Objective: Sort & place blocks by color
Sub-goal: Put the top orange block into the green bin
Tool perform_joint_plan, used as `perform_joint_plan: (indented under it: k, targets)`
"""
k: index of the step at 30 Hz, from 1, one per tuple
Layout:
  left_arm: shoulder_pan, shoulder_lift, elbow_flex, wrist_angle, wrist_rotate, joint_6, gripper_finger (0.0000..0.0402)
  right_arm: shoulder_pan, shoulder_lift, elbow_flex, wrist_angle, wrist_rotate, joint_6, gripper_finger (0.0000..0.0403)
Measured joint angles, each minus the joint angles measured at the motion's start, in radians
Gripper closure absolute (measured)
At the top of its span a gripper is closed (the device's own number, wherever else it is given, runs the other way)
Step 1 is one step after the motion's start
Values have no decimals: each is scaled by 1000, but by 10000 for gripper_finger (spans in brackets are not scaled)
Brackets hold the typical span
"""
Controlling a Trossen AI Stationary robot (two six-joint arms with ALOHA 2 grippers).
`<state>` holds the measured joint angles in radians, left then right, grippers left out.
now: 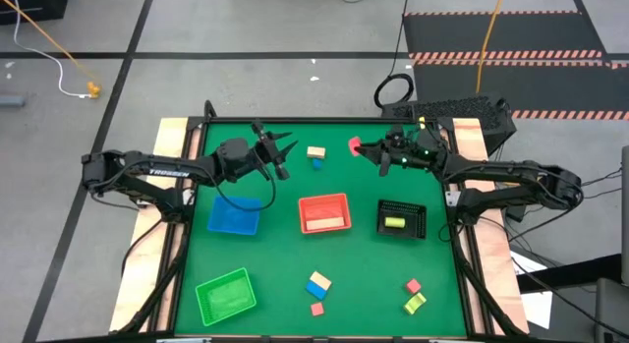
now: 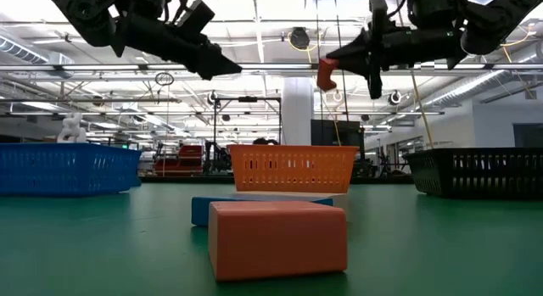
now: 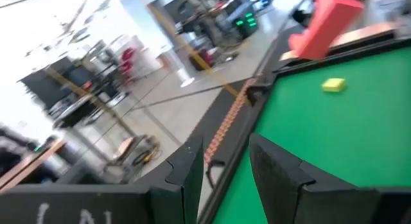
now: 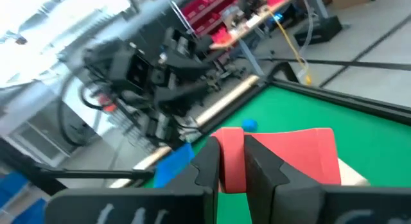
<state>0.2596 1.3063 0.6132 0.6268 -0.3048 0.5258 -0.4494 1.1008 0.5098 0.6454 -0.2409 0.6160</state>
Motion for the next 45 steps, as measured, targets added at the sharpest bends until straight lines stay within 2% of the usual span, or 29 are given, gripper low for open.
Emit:
perform_joint_plan:
  k: [6, 17, 21, 25, 33, 37, 45]
  targets:
    - [-18, 46, 0, 104, 132, 4, 275, 56, 49, 2, 173, 1, 15, 375]
    - [-84, 71, 0, 199, 129, -10, 270, 105, 159, 2, 383, 3, 1, 375]
    - [-106, 71, 0, 206, 129, -1, 242, 105, 186, 2, 427, 3, 15, 375]
    - [-115, 71, 0, 207, 160, 1, 196, 108, 217, 19, 447, 3, 39, 375]
    - [-116, 71, 0, 244, 175, 39, 115, 150, 308, 137, 442, 0, 0, 375]
    - [-116, 82, 0, 317, 174, 73, 106, 152, 357, 186, 437, 1, 18, 375]
    - [-118, 116, 18, 311, 174, 183, 116, 157, 449, 275, 440, 6, 101, 375]
